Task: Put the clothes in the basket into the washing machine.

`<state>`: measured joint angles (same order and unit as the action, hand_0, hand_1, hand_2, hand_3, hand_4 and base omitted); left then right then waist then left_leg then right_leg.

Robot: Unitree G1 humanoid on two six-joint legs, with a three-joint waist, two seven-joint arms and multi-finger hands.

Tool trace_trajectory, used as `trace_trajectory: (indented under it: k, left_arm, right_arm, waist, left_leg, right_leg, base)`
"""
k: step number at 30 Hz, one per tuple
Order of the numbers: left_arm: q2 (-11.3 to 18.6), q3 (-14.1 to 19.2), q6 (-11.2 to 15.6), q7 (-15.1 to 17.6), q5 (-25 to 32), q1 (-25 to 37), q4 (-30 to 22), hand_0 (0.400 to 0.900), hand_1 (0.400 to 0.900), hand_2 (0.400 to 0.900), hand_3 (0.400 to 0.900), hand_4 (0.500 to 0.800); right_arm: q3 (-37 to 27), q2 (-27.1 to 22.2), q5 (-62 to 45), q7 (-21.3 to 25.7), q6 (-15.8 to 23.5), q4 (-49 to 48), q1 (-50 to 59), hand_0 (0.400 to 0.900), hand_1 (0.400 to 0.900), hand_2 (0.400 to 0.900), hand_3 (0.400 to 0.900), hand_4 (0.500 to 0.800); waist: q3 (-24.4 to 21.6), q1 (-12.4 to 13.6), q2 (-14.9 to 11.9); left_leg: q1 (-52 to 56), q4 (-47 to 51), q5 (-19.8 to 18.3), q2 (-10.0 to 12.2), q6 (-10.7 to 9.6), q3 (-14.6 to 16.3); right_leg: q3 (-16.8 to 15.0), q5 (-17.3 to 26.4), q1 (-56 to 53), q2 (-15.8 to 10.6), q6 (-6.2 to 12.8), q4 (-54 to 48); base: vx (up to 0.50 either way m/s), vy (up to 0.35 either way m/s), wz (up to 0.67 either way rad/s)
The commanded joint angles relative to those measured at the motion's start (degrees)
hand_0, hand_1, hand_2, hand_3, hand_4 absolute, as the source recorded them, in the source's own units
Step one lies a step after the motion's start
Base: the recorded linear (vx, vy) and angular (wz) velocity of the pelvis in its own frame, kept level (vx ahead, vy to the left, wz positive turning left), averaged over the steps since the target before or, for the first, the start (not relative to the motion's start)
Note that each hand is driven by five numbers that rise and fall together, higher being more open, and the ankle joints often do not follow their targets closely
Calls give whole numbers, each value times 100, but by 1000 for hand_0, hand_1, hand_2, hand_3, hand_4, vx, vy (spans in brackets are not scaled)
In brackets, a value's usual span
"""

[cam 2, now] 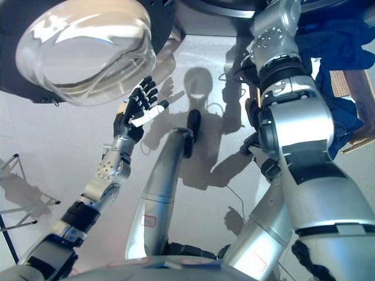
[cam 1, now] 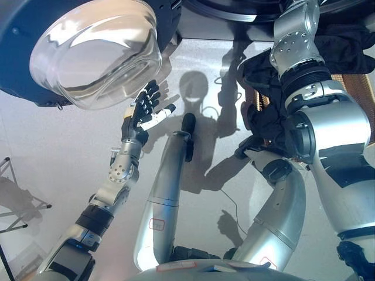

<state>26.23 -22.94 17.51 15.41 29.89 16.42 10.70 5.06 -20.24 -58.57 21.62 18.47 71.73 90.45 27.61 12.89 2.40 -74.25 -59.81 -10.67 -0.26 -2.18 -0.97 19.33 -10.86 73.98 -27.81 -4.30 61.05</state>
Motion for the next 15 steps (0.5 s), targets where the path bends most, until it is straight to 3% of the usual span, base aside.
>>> trace_trajectory:
  k: [1, 7, 11, 15]
  left_arm:
    - [17, -153, 425, -3, 128, -375, 84, 900, 900, 900, 900, 800]
    - [-30, -103, 412, -56, 76, -341, 340, 900, 900, 900, 900, 800]
    - [-246, 151, 383, -12, 67, -356, 777, 900, 900, 900, 900, 800]
    - [-459, 334, 343, -44, 86, -525, 1106, 900, 900, 900, 900, 800]
  right_arm:
    - [369, 450, -66, -370, 469, -507, -348, 900, 900, 900, 900, 800]
    - [401, 611, 15, -468, 597, -1239, -953, 900, 900, 900, 900, 800]
    - [399, 957, 353, -555, 728, -2577, -2295, 900, 900, 900, 900, 800]
    - [221, 1171, 585, -543, 662, -2789, -3428, 900, 900, 900, 900, 800]
  waist:
    - [-1135, -148, 261]
    - [-1066, -254, 226]
    - [-1031, -557, 59]
    - [-1070, -741, -61]
  left_leg:
    - [-215, 335, 59, -224, 281, 126]
    - [395, 1035, 263, -179, 199, 215]
    - [1475, 2352, 534, -87, 234, 322]
    - [2433, 3189, 706, -87, 210, 307]
  right_leg:
    - [-38, -101, 467, 133, 954, 165]
    - [210, 96, -270, 300, 1075, -556]
    - [582, 370, -1309, 684, 1209, -1698]
    - [662, 556, -2180, 886, 1275, -2483]
  base:
    - [0, 0, 0]
    - [-19, 12, -4]
    - [-24, 57, -24]
    - [54, 52, -25]
